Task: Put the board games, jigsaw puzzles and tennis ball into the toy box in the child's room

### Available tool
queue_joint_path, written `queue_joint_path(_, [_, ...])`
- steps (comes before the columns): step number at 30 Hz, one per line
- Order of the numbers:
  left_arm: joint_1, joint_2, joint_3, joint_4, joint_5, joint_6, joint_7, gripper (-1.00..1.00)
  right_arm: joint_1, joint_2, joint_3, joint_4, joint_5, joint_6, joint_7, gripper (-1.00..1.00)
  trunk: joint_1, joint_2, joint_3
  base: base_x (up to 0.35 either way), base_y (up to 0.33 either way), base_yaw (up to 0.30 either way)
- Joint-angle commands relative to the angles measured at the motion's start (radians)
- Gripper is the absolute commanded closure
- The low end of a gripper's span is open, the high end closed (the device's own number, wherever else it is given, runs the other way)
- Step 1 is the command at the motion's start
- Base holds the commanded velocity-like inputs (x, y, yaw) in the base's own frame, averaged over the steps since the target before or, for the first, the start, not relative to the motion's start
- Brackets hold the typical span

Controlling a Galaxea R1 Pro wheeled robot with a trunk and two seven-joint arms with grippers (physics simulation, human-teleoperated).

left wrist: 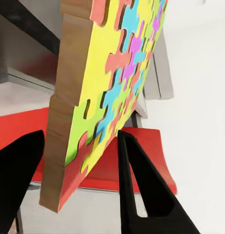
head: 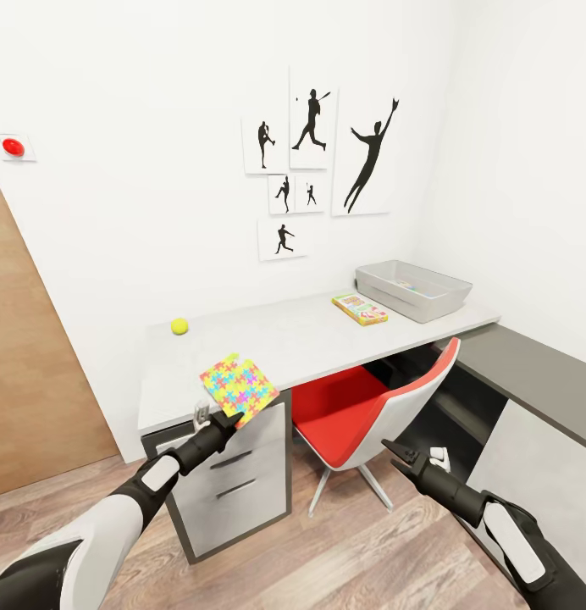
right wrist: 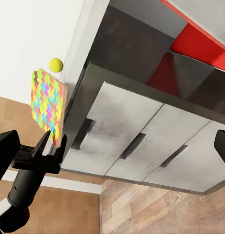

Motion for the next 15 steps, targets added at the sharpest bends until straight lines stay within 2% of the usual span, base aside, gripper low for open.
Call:
queue_joint_path(1, [0.0, 0.0, 0.001, 0.001, 0.002, 0.007, -0.001, 1.0, -0.001, 0.0, -0.001, 0.0, -0.005, 0.007, 0.0, -1.0, 0.0, 0.0, -0.001, 0.0, 0.0, 0.0])
queue_joint_path(15, [0.001, 0.0, -0.001, 0.0, -0.003, 0.008, -0.009, 1.0, -0.001, 0.0, -0.001, 0.001, -0.005, 0.007, 0.0, -1.0, 0.0, 0.0, -0.001, 0.0, 0.0, 0.0])
